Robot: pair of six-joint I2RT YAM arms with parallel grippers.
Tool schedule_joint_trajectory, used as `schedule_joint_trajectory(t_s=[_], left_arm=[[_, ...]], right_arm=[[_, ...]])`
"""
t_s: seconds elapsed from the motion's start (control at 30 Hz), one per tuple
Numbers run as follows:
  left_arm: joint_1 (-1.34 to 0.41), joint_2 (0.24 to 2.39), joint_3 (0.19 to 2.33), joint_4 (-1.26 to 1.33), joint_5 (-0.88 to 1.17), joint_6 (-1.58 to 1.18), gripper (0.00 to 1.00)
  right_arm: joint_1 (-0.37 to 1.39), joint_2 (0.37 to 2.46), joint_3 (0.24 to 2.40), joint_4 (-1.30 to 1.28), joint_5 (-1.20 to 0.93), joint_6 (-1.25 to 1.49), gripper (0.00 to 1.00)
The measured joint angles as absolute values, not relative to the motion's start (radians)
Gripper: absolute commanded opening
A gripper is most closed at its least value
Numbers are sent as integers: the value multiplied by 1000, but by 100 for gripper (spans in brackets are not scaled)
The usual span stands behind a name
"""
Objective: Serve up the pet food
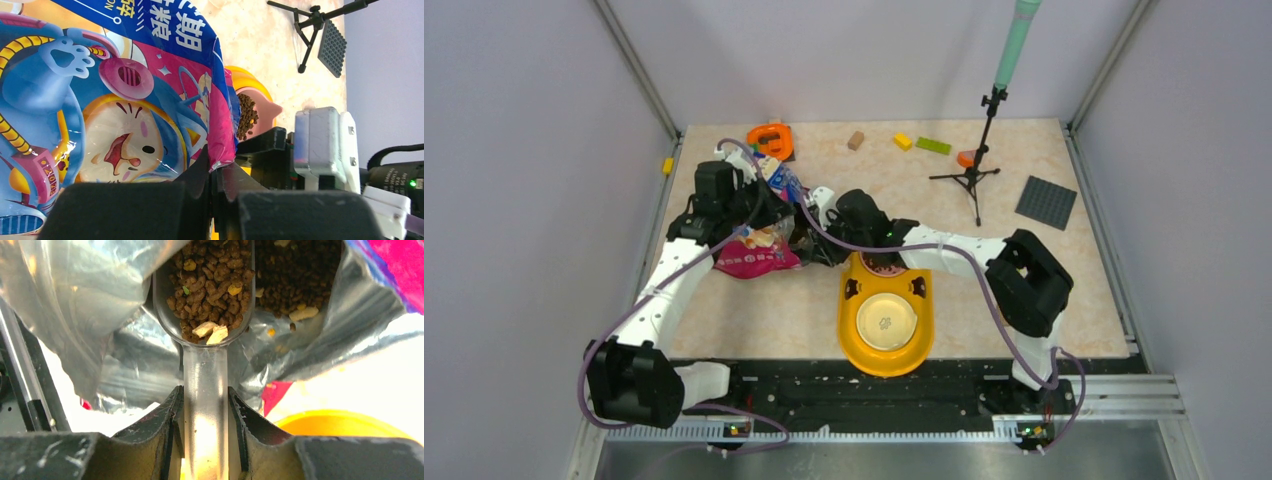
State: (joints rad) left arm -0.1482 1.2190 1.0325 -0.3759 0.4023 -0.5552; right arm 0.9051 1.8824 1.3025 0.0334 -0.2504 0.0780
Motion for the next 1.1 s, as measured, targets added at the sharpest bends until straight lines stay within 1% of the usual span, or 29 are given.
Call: schedule_joint_trajectory(t_s=[0.23,0.4,0.63,0.9,1.1], left_arm=[[-147,1218,1032,-376,402,-555,0],[-146,1216,1032,-376,403,-555,0],[-146,1215,1032,-376,400,-555,0],[-145,1208,1032,-378,395,-551,0],[-144,1200,1032,-393,394,-547,0]], right_arm=[[907,1833,1303,-144,-176,4,0],[907,1792,1289,-208,-117,-52,0],[908,1726,1273,-250,-70,-114,0],[908,1642,1208,-256,-66,-158,0],[910,1651,1205,-253,-54,-165,0]])
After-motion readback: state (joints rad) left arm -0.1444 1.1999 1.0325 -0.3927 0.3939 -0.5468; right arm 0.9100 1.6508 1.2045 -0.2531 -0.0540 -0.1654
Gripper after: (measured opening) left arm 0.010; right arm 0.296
